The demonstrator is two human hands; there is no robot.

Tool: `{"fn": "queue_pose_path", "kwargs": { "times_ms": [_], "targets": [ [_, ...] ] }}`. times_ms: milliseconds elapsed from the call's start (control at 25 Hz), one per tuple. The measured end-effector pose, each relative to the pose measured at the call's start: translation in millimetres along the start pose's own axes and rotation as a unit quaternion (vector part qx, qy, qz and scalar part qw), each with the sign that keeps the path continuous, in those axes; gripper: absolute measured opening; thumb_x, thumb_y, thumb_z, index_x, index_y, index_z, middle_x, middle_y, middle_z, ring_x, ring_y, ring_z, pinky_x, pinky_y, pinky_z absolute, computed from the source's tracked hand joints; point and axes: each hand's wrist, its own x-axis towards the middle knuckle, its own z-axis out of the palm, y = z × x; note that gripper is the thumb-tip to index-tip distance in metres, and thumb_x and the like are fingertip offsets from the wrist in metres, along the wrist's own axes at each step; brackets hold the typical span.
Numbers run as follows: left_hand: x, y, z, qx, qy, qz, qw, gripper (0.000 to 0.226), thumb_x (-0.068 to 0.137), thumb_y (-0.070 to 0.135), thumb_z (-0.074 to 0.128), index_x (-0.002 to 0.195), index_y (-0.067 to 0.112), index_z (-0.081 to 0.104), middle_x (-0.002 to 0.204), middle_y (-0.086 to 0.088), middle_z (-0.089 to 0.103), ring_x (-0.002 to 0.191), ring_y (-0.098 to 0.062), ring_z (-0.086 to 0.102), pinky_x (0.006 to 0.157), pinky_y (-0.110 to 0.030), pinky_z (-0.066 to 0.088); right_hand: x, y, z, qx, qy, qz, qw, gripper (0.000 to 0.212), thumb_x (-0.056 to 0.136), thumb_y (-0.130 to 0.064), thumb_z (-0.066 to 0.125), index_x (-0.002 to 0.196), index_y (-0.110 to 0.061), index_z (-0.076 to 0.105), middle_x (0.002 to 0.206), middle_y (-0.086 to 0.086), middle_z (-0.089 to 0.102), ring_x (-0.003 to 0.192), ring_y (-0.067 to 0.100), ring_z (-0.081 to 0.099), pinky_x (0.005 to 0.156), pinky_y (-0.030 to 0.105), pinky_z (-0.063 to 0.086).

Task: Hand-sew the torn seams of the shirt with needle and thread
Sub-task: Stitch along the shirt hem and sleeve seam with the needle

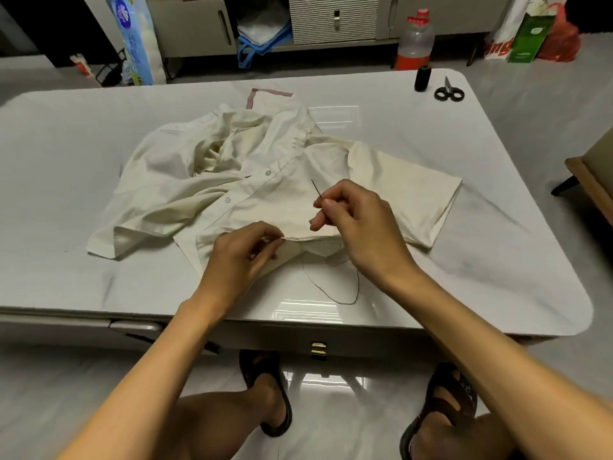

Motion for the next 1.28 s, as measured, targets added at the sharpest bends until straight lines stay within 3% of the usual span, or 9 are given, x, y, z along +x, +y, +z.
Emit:
{"fn": "queue_pose_path", "kwargs": {
  "times_ms": [160, 320, 480, 600, 800, 1080, 1280],
  "targets": [
    [-0.3, -3.1, -0.4, 0.035, 0.013, 0.068, 0.997, 0.008, 0.088, 0.005, 0.073, 0.092, -0.001, 0.071, 0.085, -0.007, 0.073, 0.076, -0.009, 0.066, 0.070, -0.020, 0.053, 4.1, 23.9, 16.4, -0.056, -0.033, -0.006, 0.998, 0.014, 0.098, -0.013, 0.053, 0.091, -0.017, 0.064, 0.073, -0.008, 0.072, 0.080, 0.004, 0.065, 0.080, 0.027, 0.048],
    [-2.3, -5.7, 2.7, 0.034, 0.022, 0.095, 0.995, 0.007, 0.088, 0.003, 0.073, 0.087, -0.004, 0.071, 0.095, -0.010, 0.074, 0.088, -0.010, 0.067, 0.079, -0.018, 0.052, 2.4, 36.8, 13.0, -0.074, -0.062, -0.015, 0.995, 0.013, 0.097, -0.012, 0.054, 0.091, -0.017, 0.064, 0.072, -0.007, 0.072, 0.077, 0.006, 0.066, 0.074, 0.020, 0.048],
    [-2.7, -6.0, -0.6, 0.046, 0.022, 0.101, 0.994, 0.012, 0.083, 0.000, 0.076, 0.077, -0.004, 0.067, 0.099, -0.010, 0.075, 0.092, -0.010, 0.067, 0.076, -0.017, 0.052, 2.3, 42.7, 6.6, -0.111, -0.095, -0.050, 0.988, 0.010, 0.097, -0.012, 0.056, 0.094, -0.017, 0.064, 0.073, -0.010, 0.070, 0.073, 0.005, 0.063, 0.067, 0.014, 0.043],
    [-2.8, -5.0, -0.8, 0.046, 0.016, 0.103, 0.994, 0.015, 0.083, 0.001, 0.076, 0.074, -0.003, 0.065, 0.099, -0.010, 0.075, 0.093, -0.009, 0.067, 0.077, -0.013, 0.049, 3.9, 46.5, 6.4, -0.160, -0.112, -0.105, 0.975, 0.010, 0.097, -0.013, 0.057, 0.097, -0.018, 0.065, 0.072, -0.011, 0.069, 0.072, 0.007, 0.062, 0.067, 0.017, 0.044],
    [-4.2, -5.0, -2.0, 0.040, -0.001, 0.093, 0.995, 0.008, 0.083, 0.003, 0.076, 0.080, 0.000, 0.069, 0.100, -0.007, 0.075, 0.094, -0.009, 0.068, 0.074, -0.025, 0.053, 4.3, 52.9, 5.6, -0.199, -0.132, -0.154, 0.959, 0.014, 0.094, -0.013, 0.058, 0.102, -0.018, 0.069, 0.073, -0.011, 0.068, 0.072, 0.008, 0.064, 0.070, 0.025, 0.047],
    [-4.5, -4.4, -3.9, 0.034, -0.011, 0.081, 0.996, 0.004, 0.085, 0.004, 0.075, 0.083, 0.001, 0.072, 0.101, -0.004, 0.075, 0.095, -0.009, 0.070, 0.076, -0.028, 0.055, 7.7, 55.9, 5.1, -0.216, -0.152, -0.167, 0.950, 0.021, 0.090, -0.009, 0.061, 0.104, -0.019, 0.073, 0.074, -0.013, 0.064, 0.076, 0.002, 0.057, 0.070, 0.009, 0.040],
    [-4.6, -4.2, -4.1, 0.032, -0.014, 0.082, 0.996, 0.004, 0.083, 0.003, 0.077, 0.084, 0.001, 0.073, 0.101, -0.004, 0.075, 0.095, -0.010, 0.070, 0.076, -0.030, 0.055, 8.8, 54.3, 8.3, -0.221, -0.162, -0.161, 0.948, 0.021, 0.089, -0.013, 0.058, 0.102, -0.018, 0.074, 0.074, -0.017, 0.061, 0.075, -0.001, 0.056, 0.066, 0.008, 0.038]
  ]
}}
